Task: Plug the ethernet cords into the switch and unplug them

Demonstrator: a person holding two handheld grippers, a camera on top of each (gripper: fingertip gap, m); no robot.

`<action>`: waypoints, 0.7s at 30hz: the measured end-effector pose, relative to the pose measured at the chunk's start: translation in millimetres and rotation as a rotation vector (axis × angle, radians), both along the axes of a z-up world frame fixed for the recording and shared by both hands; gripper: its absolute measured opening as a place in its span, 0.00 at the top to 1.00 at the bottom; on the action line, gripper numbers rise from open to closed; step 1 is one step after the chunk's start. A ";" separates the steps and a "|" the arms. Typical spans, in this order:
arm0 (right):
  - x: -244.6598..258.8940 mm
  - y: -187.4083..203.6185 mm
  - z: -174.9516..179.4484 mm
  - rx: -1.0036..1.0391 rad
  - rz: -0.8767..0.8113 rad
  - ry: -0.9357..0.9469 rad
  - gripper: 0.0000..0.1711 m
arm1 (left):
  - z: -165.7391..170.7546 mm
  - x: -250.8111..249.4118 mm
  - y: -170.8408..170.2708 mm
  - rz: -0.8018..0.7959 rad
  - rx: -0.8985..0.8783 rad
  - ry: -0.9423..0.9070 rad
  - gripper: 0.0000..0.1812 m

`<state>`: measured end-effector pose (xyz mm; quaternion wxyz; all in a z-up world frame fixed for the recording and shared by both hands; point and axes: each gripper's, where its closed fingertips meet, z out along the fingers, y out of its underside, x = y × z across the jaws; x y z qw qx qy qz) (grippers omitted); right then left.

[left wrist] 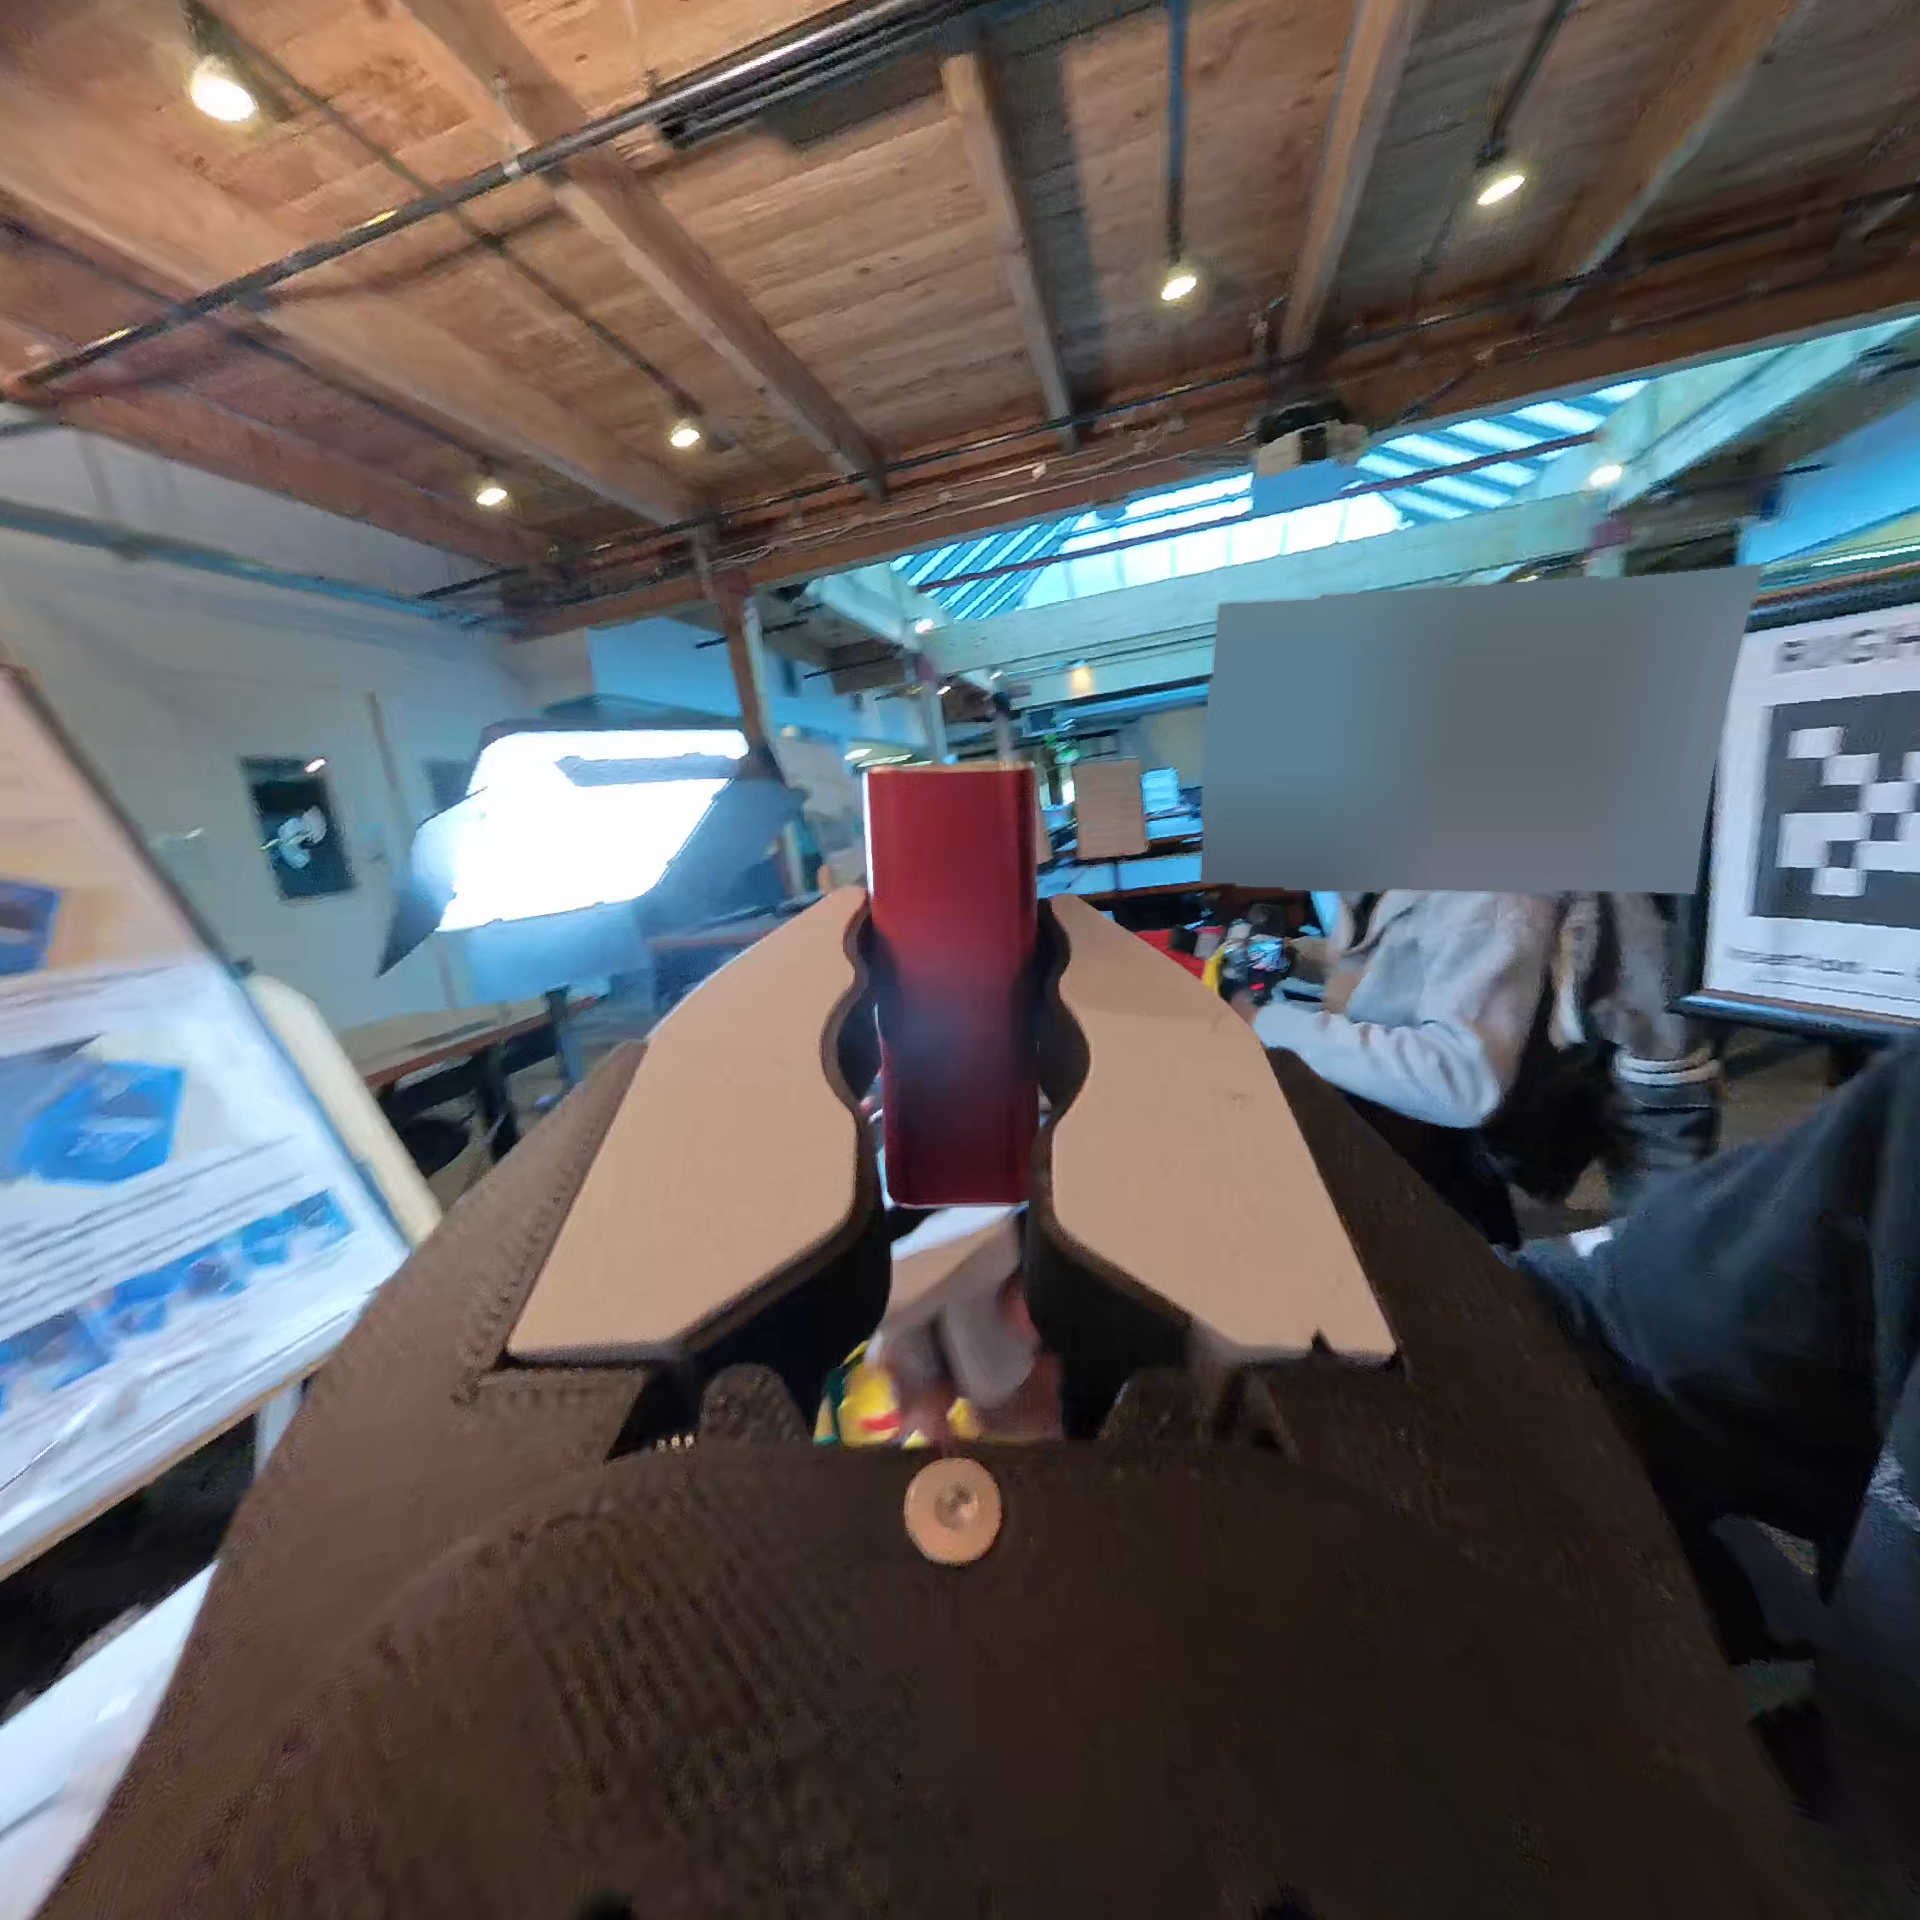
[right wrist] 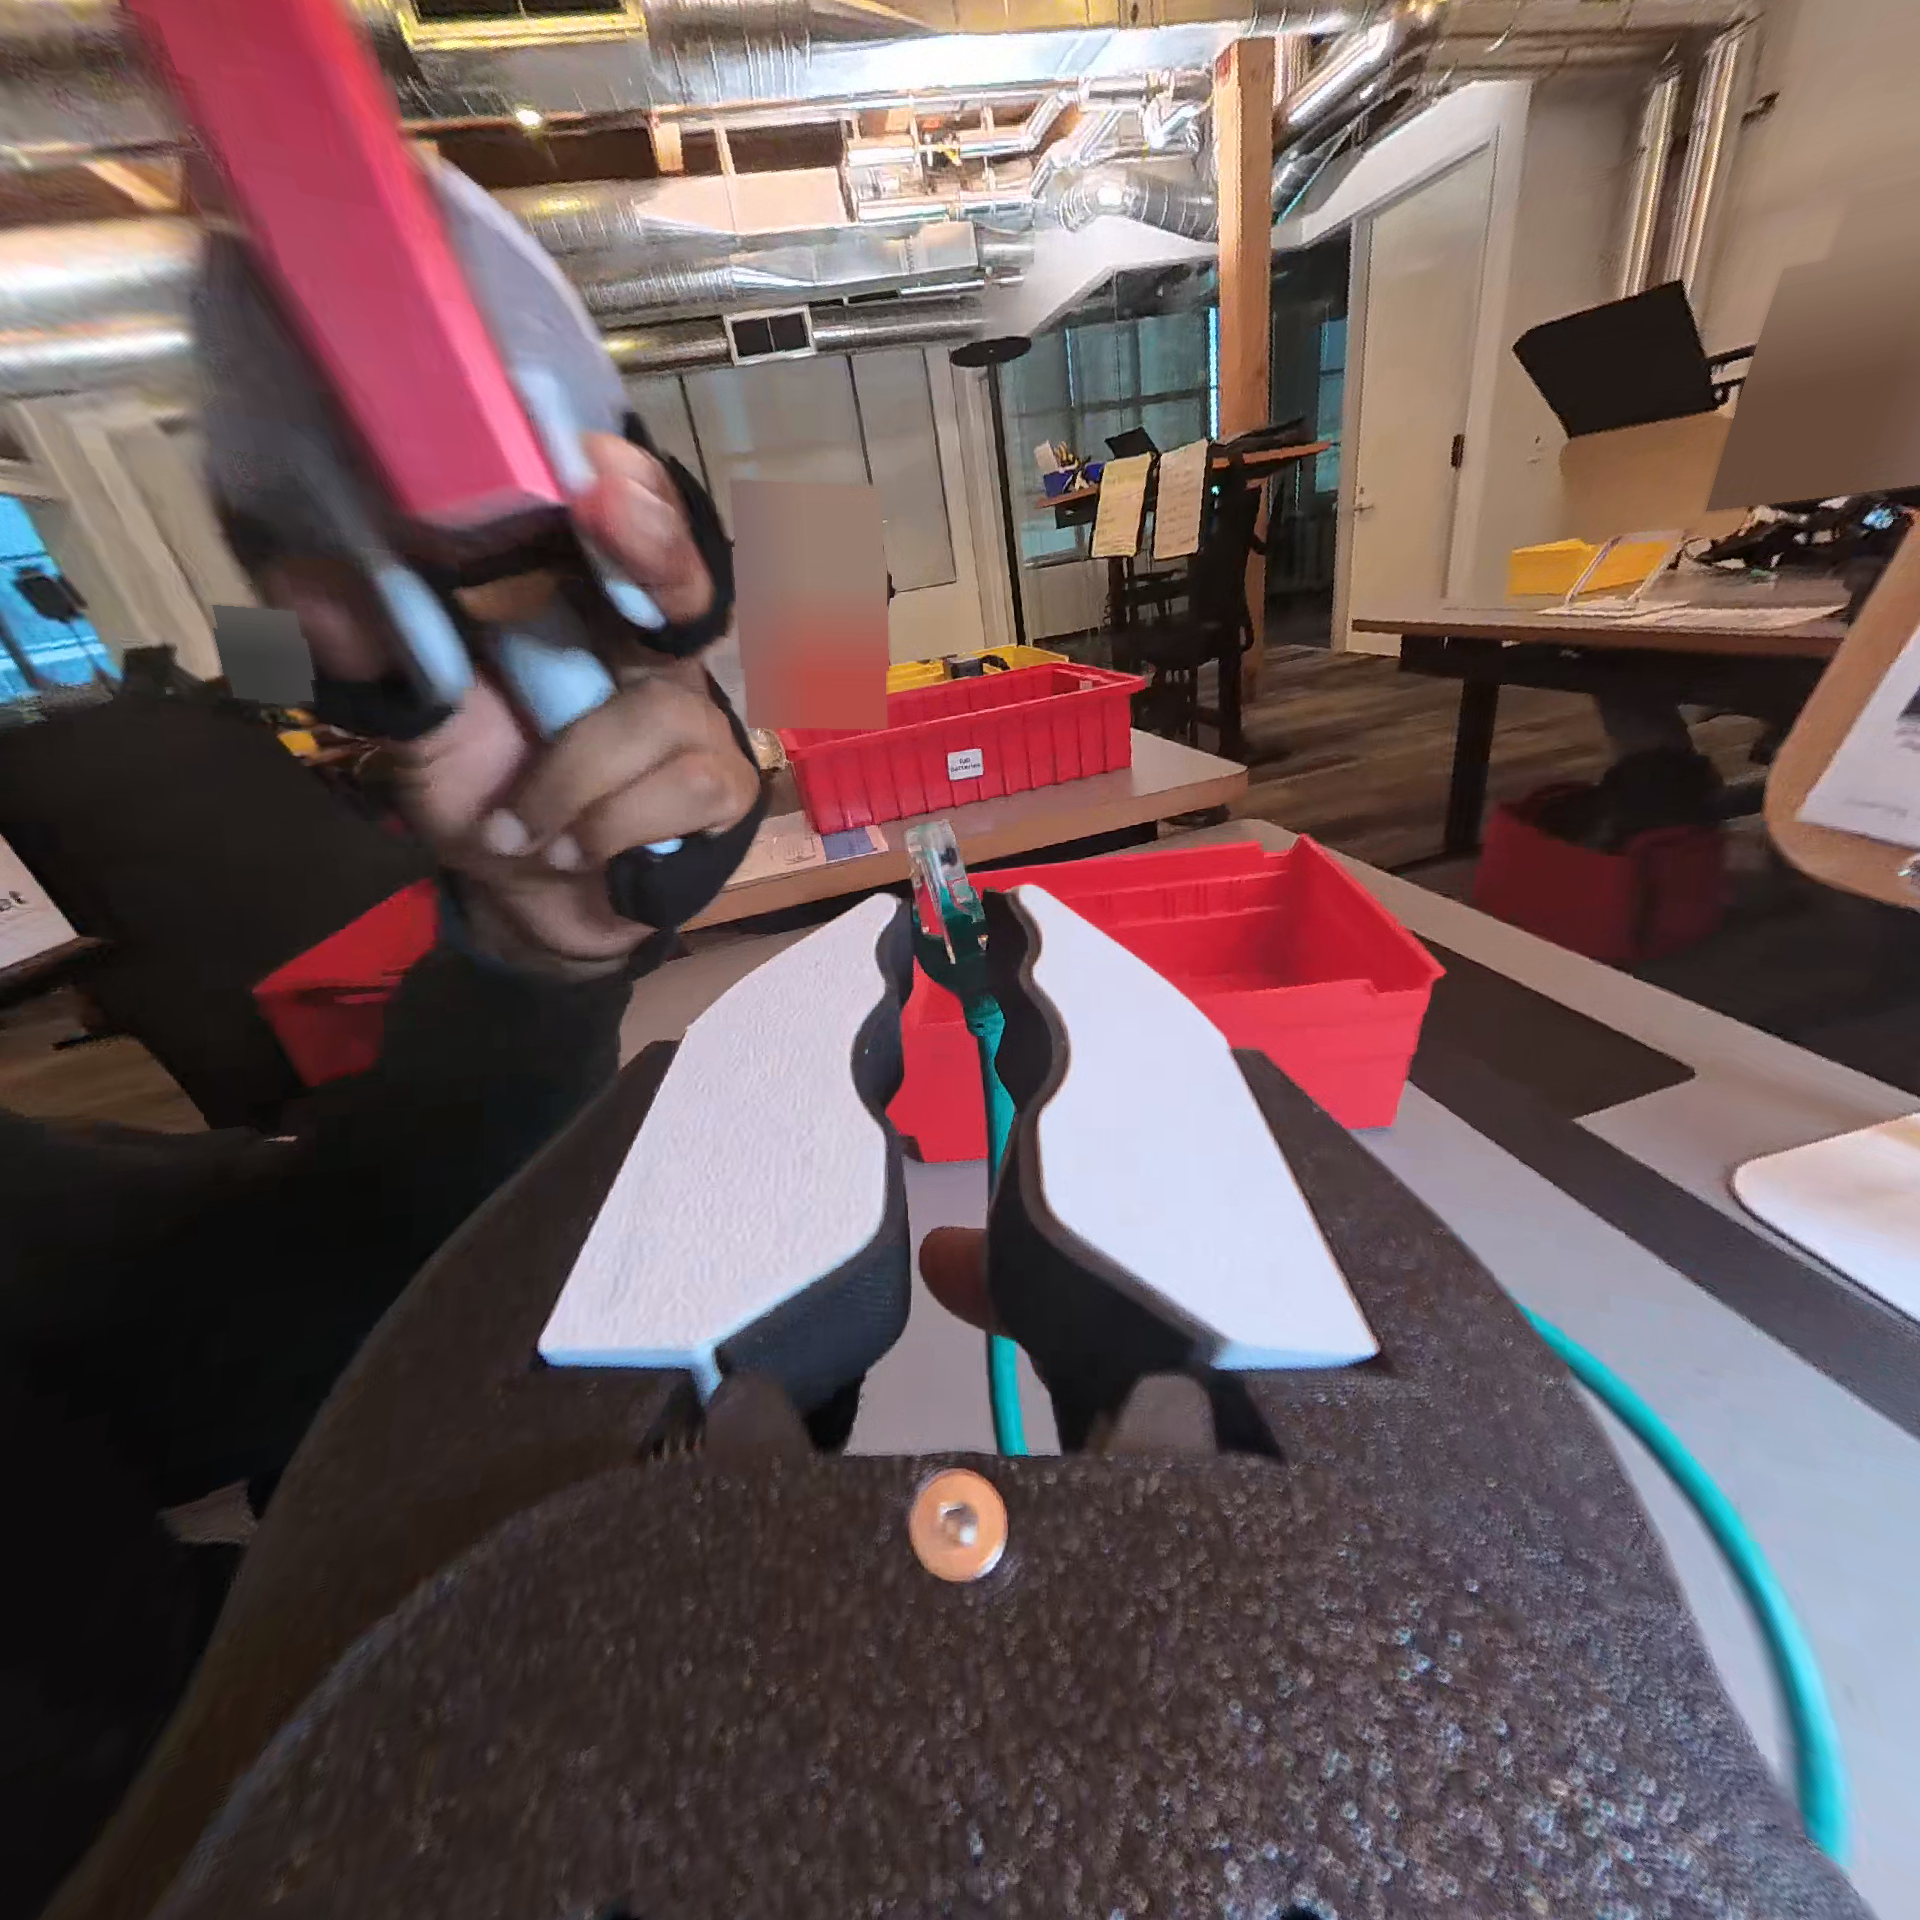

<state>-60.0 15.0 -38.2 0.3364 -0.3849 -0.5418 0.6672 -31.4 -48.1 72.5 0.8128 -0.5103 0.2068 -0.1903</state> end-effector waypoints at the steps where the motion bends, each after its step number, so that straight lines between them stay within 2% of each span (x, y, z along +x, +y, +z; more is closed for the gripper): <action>1: 6.2 5.9 7.0 0.003 -0.004 0.012 0.92 | -3.7 -13.0 3.8 0.038 -0.025 -0.004 0.85; 4: 26.1 33.8 25.2 0.044 -0.057 0.020 0.92 | -23.0 -52.2 22.4 0.187 -0.098 -0.002 0.85; 8: 51.8 95.4 36.1 0.245 -0.303 -0.015 0.92 | -59.9 -94.5 51.1 0.358 -0.209 0.017 0.85; 12: 69.1 159.7 27.4 0.425 -0.562 -0.077 0.92 | -93.9 -117.7 74.4 0.408 -0.305 -0.020 0.85; 15: 65.1 198.8 -9.7 0.455 -0.631 -0.199 0.92 | -107.2 -122.9 82.4 0.419 -0.343 -0.026 0.85; 21: 52.9 240.6 -123.5 0.359 -0.585 -0.637 0.91 | -105.2 -121.0 80.2 0.430 -0.342 0.003 0.85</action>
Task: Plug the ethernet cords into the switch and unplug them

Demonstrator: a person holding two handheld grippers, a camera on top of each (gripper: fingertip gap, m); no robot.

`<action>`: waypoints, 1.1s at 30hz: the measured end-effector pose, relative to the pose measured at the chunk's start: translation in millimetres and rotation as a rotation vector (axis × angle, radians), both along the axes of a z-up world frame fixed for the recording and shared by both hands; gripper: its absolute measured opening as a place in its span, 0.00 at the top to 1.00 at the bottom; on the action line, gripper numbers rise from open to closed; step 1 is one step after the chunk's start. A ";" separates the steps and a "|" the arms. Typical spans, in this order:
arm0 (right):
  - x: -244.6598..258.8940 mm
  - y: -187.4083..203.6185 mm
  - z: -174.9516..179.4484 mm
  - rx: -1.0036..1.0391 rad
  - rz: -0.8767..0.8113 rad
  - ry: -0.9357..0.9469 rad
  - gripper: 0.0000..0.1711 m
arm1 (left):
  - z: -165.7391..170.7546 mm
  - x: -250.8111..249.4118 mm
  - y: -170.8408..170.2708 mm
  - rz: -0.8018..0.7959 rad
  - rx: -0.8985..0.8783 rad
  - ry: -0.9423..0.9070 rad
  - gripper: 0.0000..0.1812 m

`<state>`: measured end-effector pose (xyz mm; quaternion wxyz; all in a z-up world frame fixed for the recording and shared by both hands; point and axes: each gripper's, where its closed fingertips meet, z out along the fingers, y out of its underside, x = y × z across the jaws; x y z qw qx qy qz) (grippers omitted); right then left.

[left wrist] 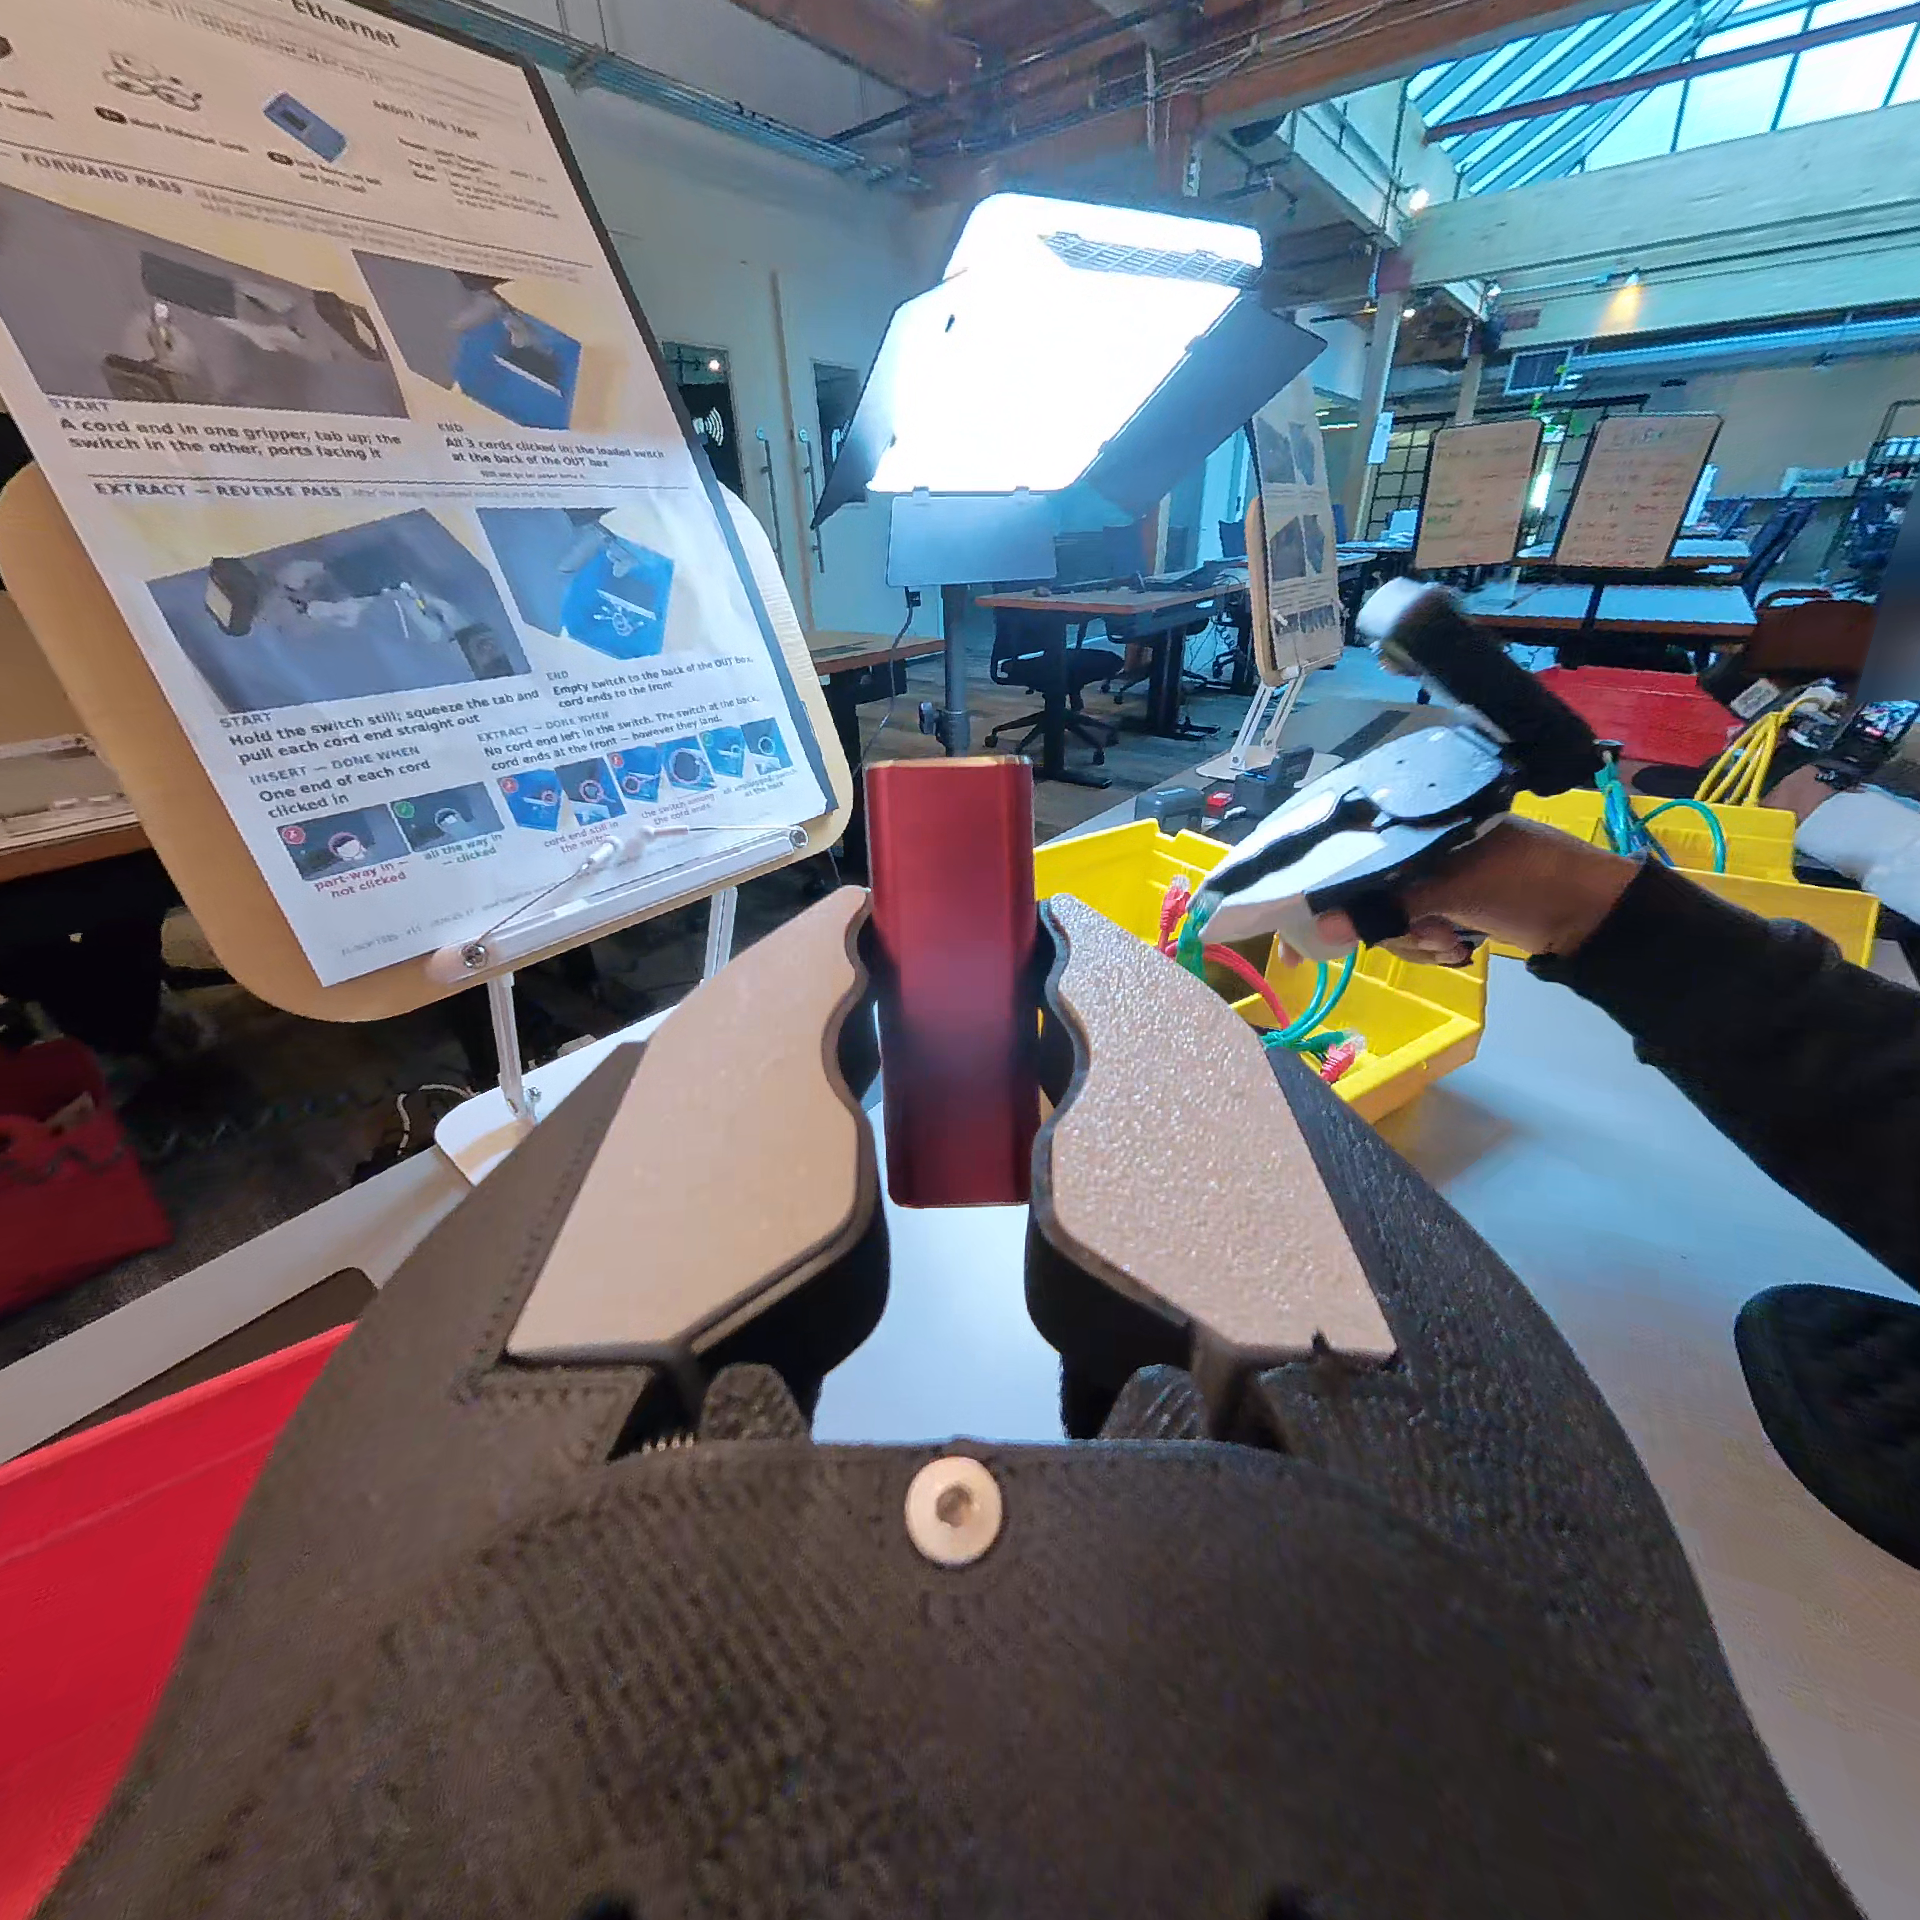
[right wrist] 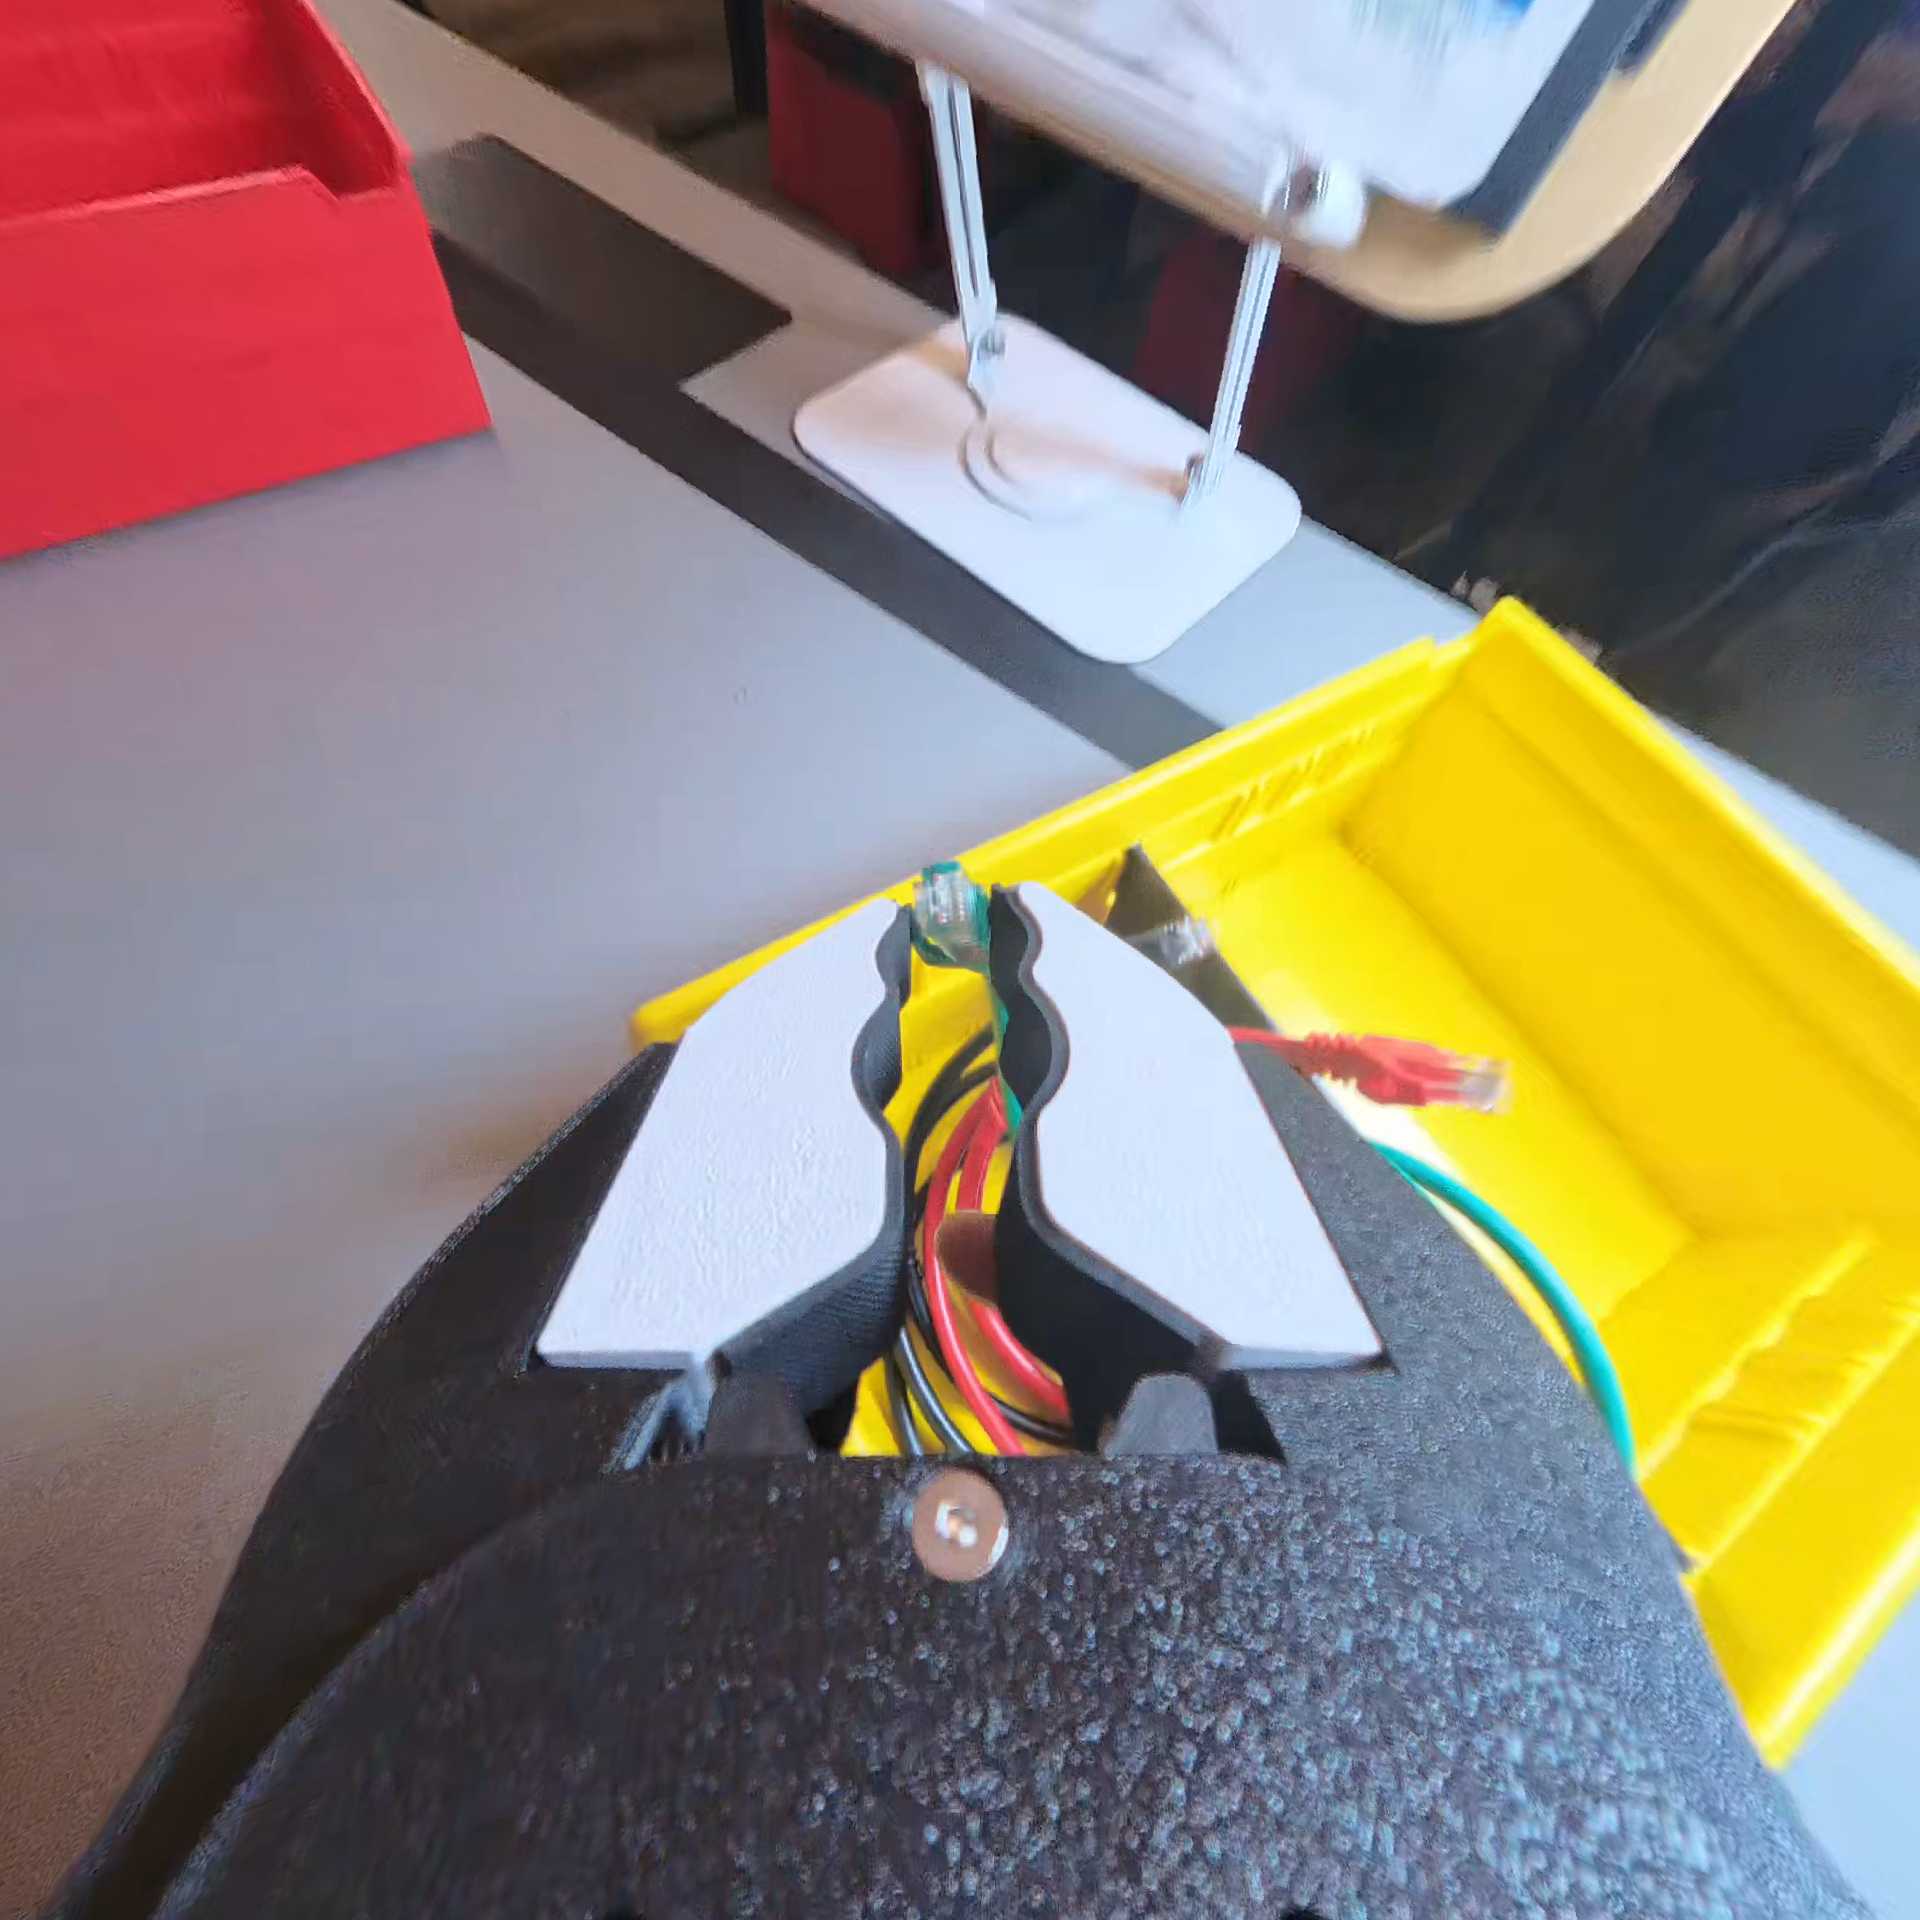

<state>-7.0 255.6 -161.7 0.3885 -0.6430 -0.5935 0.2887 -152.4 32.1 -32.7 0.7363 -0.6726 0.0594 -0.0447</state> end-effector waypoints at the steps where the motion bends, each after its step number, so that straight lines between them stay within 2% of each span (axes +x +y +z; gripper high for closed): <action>1: 1.8 4.8 -7.4 -0.037 -0.019 -0.016 0.91 | 0.3 0.7 -0.3 -0.004 -0.002 0.000 0.85; 9: 50.6 75.7 -24.7 -0.097 -0.332 -0.040 0.81 | -12.8 13.5 10.4 -0.052 -0.058 0.005 0.85; 11: 55.2 81.1 -15.6 -0.077 -0.343 0.004 0.79 | -17.6 19.0 14.3 -0.066 -0.075 0.014 0.85; 13: 52.9 74.7 13.4 -0.017 -0.305 0.108 0.78 | -22.3 26.6 18.1 -0.089 -0.092 0.031 0.85; 17: 50.9 34.8 85.6 0.108 -0.201 0.265 0.74 | -30.7 46.7 24.1 -0.156 -0.123 0.071 0.85; 19: 42.2 -14.2 114.2 0.149 -0.019 0.316 0.75 | -34.0 61.2 24.9 -0.209 -0.130 0.112 0.85; 21: 30.9 -76.6 126.0 0.194 0.218 0.307 0.74 | -38.4 77.3 25.2 -0.270 -0.153 0.136 0.85; 24: 10.0 -148.0 121.5 0.434 0.426 0.242 0.70 | -44.4 94.8 30.1 -0.329 -0.244 0.016 0.85; 26: -7.9 -172.7 104.5 0.601 0.442 0.157 0.65 | -43.0 102.4 33.8 -0.360 -0.280 -0.140 0.85; 29: -30.4 -184.3 76.1 0.793 0.411 0.049 0.54 | -46.0 112.0 36.6 -0.407 -0.322 -0.268 0.85; 32: -44.7 -182.7 58.7 0.804 0.395 0.006 0.51 | -52.7 118.0 40.5 -0.409 -0.358 -0.304 0.85; 33: -47.3 -182.1 55.4 0.792 0.397 0.001 0.54 | -54.9 117.8 42.5 -0.395 -0.365 -0.309 0.85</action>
